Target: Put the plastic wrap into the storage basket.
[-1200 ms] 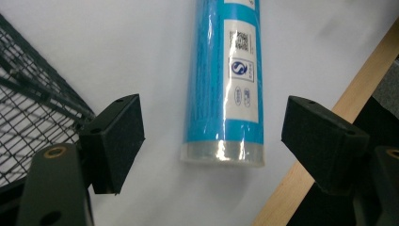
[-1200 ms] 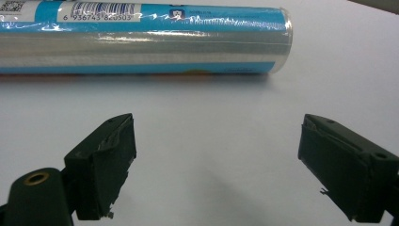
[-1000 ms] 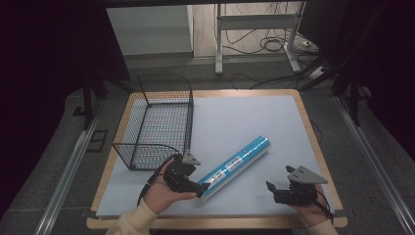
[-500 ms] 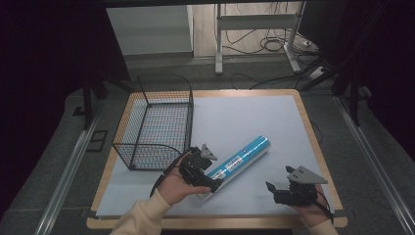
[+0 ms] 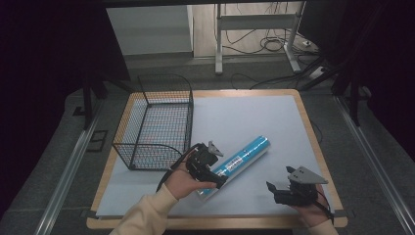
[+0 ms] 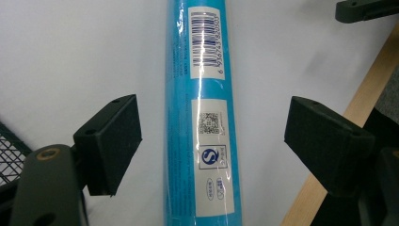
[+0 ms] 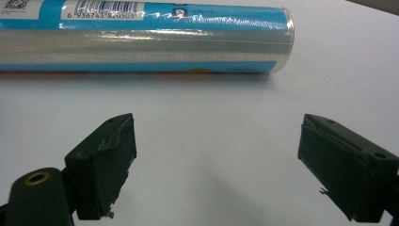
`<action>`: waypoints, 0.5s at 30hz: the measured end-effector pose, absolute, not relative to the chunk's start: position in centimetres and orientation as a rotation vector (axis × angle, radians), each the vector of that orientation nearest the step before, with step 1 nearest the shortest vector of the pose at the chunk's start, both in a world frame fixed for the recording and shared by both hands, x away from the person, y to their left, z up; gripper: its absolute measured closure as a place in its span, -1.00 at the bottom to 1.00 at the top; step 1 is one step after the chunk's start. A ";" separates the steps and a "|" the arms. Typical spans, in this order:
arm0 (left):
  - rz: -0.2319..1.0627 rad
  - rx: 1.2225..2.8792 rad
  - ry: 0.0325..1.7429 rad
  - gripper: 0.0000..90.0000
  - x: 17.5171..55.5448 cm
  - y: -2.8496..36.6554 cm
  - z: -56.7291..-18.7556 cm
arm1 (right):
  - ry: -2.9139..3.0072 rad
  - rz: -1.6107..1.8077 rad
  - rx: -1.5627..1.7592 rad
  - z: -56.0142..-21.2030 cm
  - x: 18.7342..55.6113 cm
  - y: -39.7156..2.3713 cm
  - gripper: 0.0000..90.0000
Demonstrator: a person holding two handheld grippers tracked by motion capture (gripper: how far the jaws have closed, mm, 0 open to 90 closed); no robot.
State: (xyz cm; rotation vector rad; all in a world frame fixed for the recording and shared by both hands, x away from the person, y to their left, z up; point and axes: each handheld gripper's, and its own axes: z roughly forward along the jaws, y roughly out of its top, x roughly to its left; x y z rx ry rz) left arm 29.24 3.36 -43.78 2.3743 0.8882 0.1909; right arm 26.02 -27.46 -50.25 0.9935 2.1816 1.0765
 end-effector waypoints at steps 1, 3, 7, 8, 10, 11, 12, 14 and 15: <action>0.193 2.379 0.886 -0.59 29.3 3.3 -43.8 | 2.183 1.078 0.993 -50.3 26.0 -27.5 -0.73; 0.192 2.386 0.884 -0.59 29.4 3.1 -43.9 | 2.183 1.077 0.993 -50.3 26.0 -27.5 -0.73; 0.187 2.398 0.881 -0.59 29.7 2.7 -44.2 | 2.184 1.071 0.994 -50.3 26.1 -27.5 -0.73; 0.185 2.397 0.880 -0.59 29.8 2.5 -44.2 | 2.184 1.071 0.993 -50.3 26.1 -27.5 -0.73; 0.181 2.403 0.879 -0.59 29.9 2.3 -44.3 | 2.186 1.072 0.990 -50.3 26.1 -27.5 -0.73; 0.180 2.404 0.878 -0.59 30.0 2.2 -44.4 | 2.186 1.073 0.991 -50.4 26.1 -27.5 -0.73; 0.178 2.404 0.878 -0.59 30.1 2.0 -44.4 | 2.187 1.071 0.989 -50.4 26.1 -27.5 -0.73; 0.174 2.415 0.875 -0.60 30.4 1.7 -44.5 | 2.188 1.070 0.989 -50.4 26.1 -27.5 -0.73; 0.172 2.416 0.873 -0.60 30.5 1.5 -44.5 | 2.188 1.070 0.989 -50.4 26.1 -27.5 -0.73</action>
